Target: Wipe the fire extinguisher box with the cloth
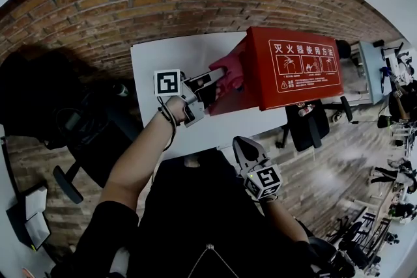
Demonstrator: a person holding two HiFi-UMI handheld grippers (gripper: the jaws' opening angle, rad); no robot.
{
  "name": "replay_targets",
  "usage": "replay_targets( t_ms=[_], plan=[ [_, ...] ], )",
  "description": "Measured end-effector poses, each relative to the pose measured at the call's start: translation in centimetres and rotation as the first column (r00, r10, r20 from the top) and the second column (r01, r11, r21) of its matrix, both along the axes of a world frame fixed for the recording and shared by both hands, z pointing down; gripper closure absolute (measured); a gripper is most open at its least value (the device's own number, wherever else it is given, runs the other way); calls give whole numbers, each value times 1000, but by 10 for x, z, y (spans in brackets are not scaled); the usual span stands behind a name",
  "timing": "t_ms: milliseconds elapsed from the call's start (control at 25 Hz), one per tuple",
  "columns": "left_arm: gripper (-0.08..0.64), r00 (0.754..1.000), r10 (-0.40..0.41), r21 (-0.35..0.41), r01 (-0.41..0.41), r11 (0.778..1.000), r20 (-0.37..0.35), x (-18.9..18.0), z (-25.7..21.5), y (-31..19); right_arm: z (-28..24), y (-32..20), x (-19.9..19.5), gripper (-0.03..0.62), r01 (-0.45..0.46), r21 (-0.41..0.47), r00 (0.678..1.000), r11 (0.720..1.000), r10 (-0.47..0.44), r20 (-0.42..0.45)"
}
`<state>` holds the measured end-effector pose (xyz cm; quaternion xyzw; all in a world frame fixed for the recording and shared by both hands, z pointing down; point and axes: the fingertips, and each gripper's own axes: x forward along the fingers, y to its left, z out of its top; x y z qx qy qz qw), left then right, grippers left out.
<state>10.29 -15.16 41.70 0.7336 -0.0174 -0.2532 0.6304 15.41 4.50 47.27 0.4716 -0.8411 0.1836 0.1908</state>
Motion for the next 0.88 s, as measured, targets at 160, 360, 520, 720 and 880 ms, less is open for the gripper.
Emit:
replay_targets(
  t_ms=[160,360,520,720,880],
  plan=[
    [453,1000,4,-16,-4,1000,21,1,14,1,1,0,-1,574,1,-4,1000,1000,-2,-2],
    [453,1000,12,-34,-11,999,24,1,27,2,3,-1,0,573,2,-9,1000,1000,-2,-7],
    [453,999,17,-38,-15,999,32,1,35,2,5,-1,0,574,3,-14,1000,1000,-3,-10],
    [453,996,19,-25,-16,1000,87,0,54,0,5,-2,-1,574,5,-21,1000,1000,-5,-10],
    [453,993,19,-24,-16,1000,116,0,67,1,6,-3,-1,574,6,-25,1000,1000,-6,-11]
  ],
)
